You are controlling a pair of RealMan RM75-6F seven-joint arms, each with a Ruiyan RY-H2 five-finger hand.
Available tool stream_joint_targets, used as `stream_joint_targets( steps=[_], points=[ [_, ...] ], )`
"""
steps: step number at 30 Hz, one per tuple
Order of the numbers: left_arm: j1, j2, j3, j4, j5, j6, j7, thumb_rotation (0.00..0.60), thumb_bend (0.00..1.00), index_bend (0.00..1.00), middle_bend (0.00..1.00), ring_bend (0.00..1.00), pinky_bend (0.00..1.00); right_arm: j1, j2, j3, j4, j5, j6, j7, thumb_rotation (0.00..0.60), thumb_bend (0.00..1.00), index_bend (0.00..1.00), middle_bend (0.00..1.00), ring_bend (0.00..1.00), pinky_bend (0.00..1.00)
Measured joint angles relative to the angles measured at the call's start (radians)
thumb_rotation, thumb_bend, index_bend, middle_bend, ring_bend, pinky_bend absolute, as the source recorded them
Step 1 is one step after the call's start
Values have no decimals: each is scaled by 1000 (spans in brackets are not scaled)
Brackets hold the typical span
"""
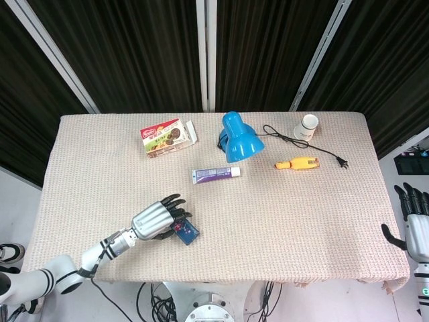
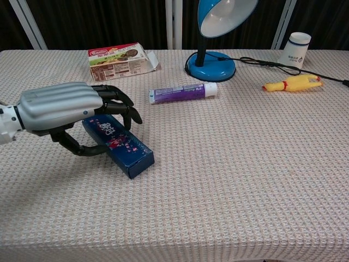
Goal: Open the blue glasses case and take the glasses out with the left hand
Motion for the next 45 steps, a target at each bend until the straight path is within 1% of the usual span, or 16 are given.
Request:
stream_joint_targets(
  steps=[5,12,23,29,34,36,38,40,45],
  points=[
    [-3,-1,3,-4,-7,-3,-1,600,372,232,359,116,115,0,0,0,2,2,0,1,600,246,0,0,0,0],
    [-5,-2,3,-9,-16,-5,-3,600,444,244,395,116,116,-1,-1,0,3,1,1,3,600,246,0,0,0,0],
    [-7,1,-5,-39,-47,-25,3,600,489,267,484,120,143,-1,0,2,2,-1,5,6,600,246,0,0,0,0],
    [-14,14,-19,-81,-67,-42,20,600,504,270,549,161,164,-1,4,2,-3,-6,10,6,600,246,0,0,0,0],
    [-21,19,-27,-109,-90,-72,44,600,508,270,618,233,185,-6,5,1,3,-7,15,15,600,246,0,0,0,0],
    [-27,15,-34,-114,-100,-87,56,600,508,270,625,243,186,-7,4,-1,6,-7,15,18,600,246,0,0,0,0],
    [-32,8,-40,-112,-106,-95,62,600,508,270,618,245,186,-7,4,-1,9,-7,13,20,600,246,0,0,0,0],
    [-37,-1,-47,-106,-108,-98,64,600,509,270,590,244,185,-7,4,0,10,-6,12,21,600,246,0,0,0,0],
    [-56,-44,-67,-58,-110,-103,64,600,508,269,424,231,185,-5,4,1,11,-3,9,22,600,246,0,0,0,0]
  ],
)
